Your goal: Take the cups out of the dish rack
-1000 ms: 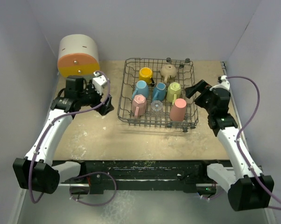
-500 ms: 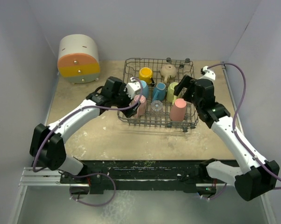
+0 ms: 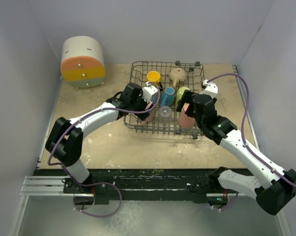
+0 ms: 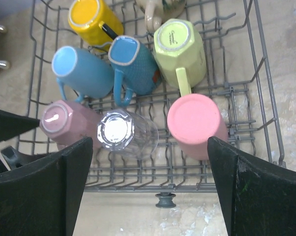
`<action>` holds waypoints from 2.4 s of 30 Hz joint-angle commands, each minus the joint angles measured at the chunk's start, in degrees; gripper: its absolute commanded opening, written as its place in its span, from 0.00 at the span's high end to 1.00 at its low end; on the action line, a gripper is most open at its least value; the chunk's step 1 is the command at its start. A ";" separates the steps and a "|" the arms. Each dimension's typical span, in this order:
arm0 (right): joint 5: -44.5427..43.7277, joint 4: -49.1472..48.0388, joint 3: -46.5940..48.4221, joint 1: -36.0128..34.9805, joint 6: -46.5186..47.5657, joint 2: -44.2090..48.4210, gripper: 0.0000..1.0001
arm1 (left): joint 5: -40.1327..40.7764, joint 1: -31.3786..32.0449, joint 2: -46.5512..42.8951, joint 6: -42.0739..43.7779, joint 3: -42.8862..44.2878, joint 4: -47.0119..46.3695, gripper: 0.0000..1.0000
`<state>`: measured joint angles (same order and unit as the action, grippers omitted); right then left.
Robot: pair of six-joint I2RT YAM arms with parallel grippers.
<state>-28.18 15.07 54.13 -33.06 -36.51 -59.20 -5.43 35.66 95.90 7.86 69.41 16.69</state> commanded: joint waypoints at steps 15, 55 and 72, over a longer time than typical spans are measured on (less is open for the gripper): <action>-10.19 2.92 5.46 -12.12 -6.78 -6.16 0.02 | 9.30 0.13 -5.55 2.82 -5.87 -2.86 0.41; -7.73 0.43 4.36 -15.28 -8.18 -2.76 0.11 | -1.26 -2.70 -0.13 -4.71 -4.74 -2.15 0.67; -9.30 0.81 5.41 -18.52 -9.41 -3.43 0.12 | -6.93 -5.51 2.89 -8.24 -2.35 -1.35 0.81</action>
<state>-35.31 17.26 57.01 -51.07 -44.69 -63.20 -9.91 30.76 99.07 0.93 64.64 16.86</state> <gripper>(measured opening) 0.884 0.235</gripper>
